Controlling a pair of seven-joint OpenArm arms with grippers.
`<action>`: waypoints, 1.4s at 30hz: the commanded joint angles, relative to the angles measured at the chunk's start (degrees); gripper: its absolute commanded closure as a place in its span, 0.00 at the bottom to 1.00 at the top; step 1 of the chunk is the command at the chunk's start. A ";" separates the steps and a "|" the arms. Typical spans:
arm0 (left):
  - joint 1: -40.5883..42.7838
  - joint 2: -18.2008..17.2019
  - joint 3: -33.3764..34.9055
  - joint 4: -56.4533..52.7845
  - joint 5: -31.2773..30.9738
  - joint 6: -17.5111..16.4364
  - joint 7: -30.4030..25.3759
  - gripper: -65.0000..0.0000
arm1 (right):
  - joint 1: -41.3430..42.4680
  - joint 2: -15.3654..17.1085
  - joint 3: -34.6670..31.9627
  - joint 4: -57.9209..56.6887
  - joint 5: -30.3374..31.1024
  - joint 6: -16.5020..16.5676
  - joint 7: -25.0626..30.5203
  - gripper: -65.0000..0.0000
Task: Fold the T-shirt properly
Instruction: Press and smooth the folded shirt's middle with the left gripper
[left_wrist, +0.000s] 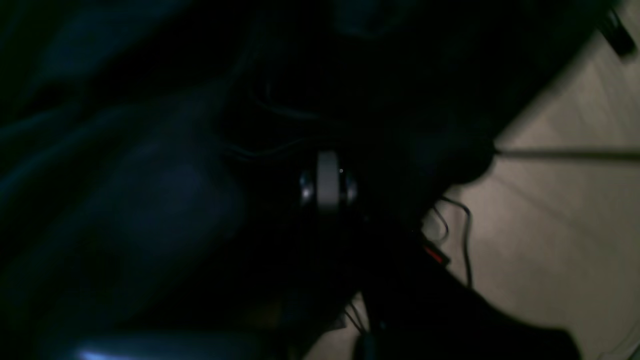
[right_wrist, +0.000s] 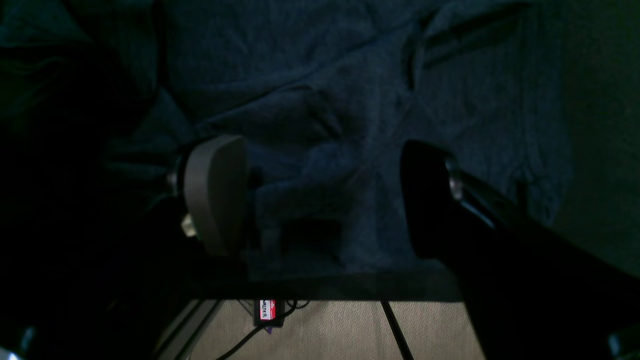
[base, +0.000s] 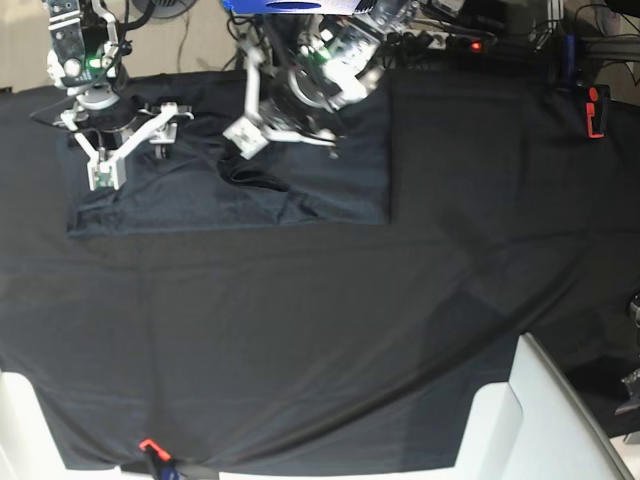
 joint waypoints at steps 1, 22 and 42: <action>-0.21 0.32 1.50 0.89 -0.28 0.06 -1.24 1.00 | 0.03 0.27 0.34 1.02 -0.14 -0.02 1.08 0.31; -2.67 -2.49 -6.85 4.32 -0.19 0.14 -1.24 1.00 | 0.12 0.27 0.16 0.93 -0.14 -0.02 1.08 0.31; -13.66 3.93 -6.68 -11.06 -0.28 0.14 -1.59 1.00 | 0.12 0.27 -0.10 0.93 -0.14 -0.02 1.08 0.31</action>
